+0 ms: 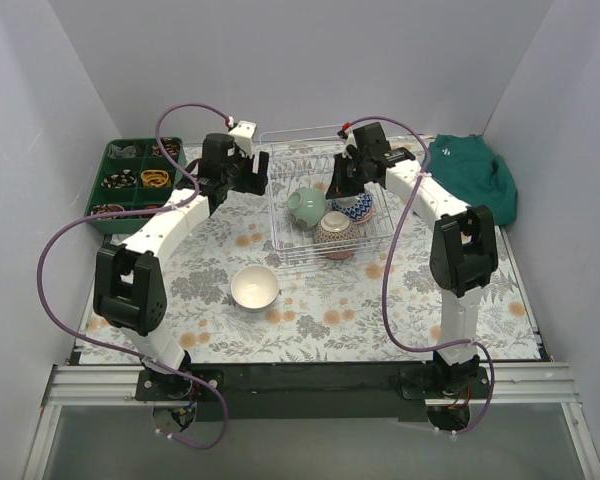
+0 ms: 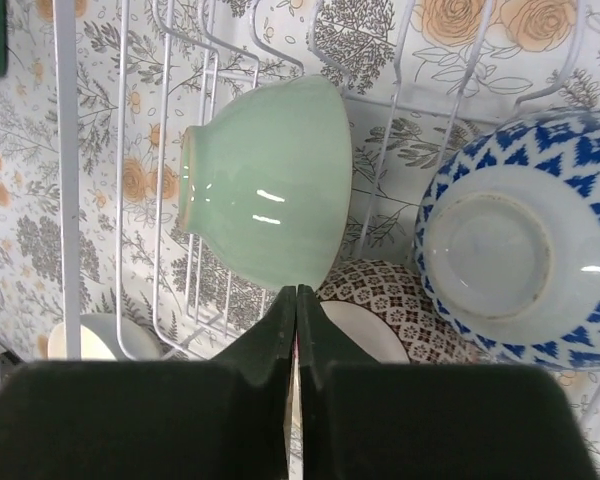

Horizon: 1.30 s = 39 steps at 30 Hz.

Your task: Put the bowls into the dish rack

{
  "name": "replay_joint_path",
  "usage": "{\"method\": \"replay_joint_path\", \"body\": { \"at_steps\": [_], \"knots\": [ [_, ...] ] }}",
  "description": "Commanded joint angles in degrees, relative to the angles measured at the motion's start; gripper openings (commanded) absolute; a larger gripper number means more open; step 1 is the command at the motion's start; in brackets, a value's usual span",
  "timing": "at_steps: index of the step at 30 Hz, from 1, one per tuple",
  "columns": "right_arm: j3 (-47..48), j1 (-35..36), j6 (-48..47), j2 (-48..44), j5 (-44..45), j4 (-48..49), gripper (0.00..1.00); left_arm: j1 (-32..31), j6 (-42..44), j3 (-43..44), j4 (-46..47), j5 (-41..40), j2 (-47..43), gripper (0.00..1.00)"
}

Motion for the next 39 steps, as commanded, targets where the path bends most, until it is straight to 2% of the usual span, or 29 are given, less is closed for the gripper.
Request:
{"method": "replay_joint_path", "body": {
  "at_steps": [1,8,18,20,21,24,26,27,32,35,36,39],
  "knots": [
    [3.0,1.3,-1.7,2.5,0.4,0.9,0.01,-1.1,0.4,-1.8,1.4,-0.8,-5.2,0.76],
    [5.4,2.2,-2.5,7.8,0.8,0.7,0.01,-3.4,2.5,-4.9,1.4,-2.7,-8.3,0.76],
    [3.2,2.2,-6.7,6.4,2.6,0.0,0.01,-3.5,3.9,-5.3,2.5,-3.0,-8.7,0.77],
    [4.4,2.3,-8.6,4.7,2.3,0.5,0.1,-3.4,3.9,-5.2,2.7,-3.0,-8.9,0.77],
    [4.8,2.3,-10.7,3.8,2.5,0.7,0.19,-3.5,3.8,-5.3,2.8,-2.9,-9.0,0.78],
    [5.3,2.7,-14.7,0.8,3.4,1.1,0.35,-3.4,4.0,-6.3,3.6,-5.0,-9.7,0.79],
    [5.5,3.4,-19.6,-0.3,3.1,0.2,0.41,-3.4,4.0,-7.4,4.2,-5.9,-9.9,0.8],
    [6.4,4.2,-22.5,-0.5,3.0,-0.6,0.5,-3.4,3.8,-7.7,4.5,-6.1,-10.1,0.81],
    [8.6,9.3,-40.9,-1.8,3.8,-3.2,0.61,-1.9,1.1,-9.2,5.5,-9.5,-11.2,0.84],
    [9.5,11.4,-48.0,-1.7,5.2,-3.8,0.66,-1.4,0.0,-10.5,5.9,-14.3,-12.6,0.88],
    [9.4,11.7,-49.3,-1.6,5.1,-3.4,0.72,-1.4,-0.2,-10.8,5.8,-15.6,-13.0,0.9],
    [7.0,11.6,-53.0,-1.8,3.0,0.0,0.75,-1.4,-0.3,-12.4,5.4,-19.0,-15.0,0.96]
  ]
}}
